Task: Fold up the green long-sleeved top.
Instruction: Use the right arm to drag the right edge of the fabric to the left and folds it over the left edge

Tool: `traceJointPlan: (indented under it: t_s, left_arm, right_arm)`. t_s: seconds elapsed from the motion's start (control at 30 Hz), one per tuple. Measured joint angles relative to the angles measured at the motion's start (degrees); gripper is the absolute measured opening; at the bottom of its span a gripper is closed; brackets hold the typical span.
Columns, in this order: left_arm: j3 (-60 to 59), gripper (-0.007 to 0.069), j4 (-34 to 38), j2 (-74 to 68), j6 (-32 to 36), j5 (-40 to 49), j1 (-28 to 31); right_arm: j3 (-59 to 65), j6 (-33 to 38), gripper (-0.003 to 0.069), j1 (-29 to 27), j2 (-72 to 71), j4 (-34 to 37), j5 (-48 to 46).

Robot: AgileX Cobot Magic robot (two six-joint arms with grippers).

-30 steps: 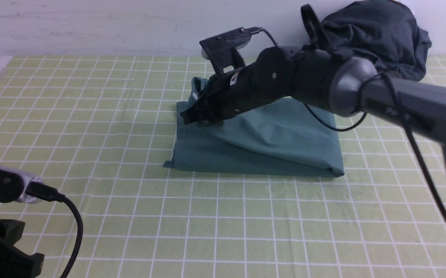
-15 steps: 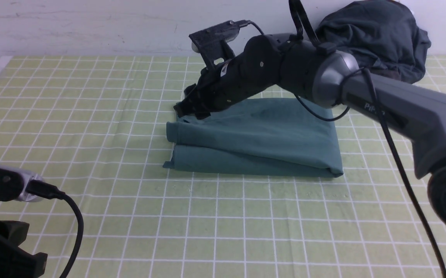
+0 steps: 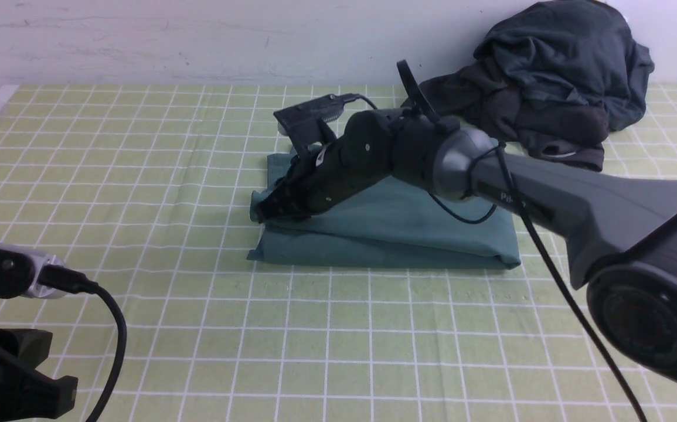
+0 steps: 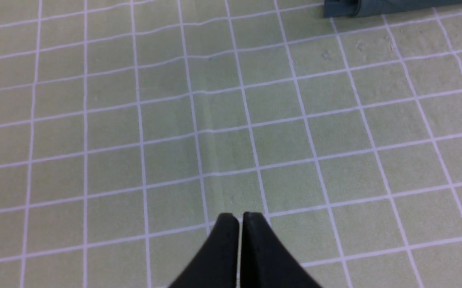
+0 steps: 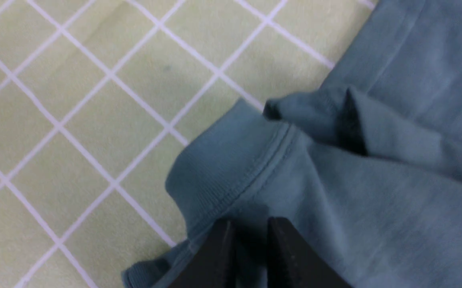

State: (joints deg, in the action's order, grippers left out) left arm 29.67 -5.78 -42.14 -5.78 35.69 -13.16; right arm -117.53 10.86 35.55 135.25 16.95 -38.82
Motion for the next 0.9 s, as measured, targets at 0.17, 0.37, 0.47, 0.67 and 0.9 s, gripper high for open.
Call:
traceJointPlan:
  t_s: [0.17, 0.37, 0.47, 0.67, 0.9]
  left_arm:
    - [0.00, -0.0001, 0.05, 0.00, 0.00, 0.00, 0.00]
    - [0.00, -0.0001, 0.05, 0.00, 0.00, -0.82, 0.00]
    - [0.00, -0.0001, 0.05, 0.00, 0.06, -1.33, 0.00]
    - [0.00, -0.0001, 0.05, 0.00, 1.53, -2.05, 0.00]
    - [0.00, -0.0001, 0.21, 0.00, 2.11, -2.44, 0.00]
  right_arm:
    - [-2.08, 0.00, 0.0116, 0.00, -2.49, -1.39, -0.60]
    - [-2.34, -0.19, 0.0118, 0.06, -0.68, 0.43, -4.66]
    - [-2.27, 0.03, 0.0118, 0.53, 3.04, 4.15, -6.13]
    - [-2.82, 6.01, 0.0118, 1.44, 3.63, 5.44, -8.57]
    - [-13.58, 12.54, 0.0118, 1.62, -6.12, -5.69, -24.20]
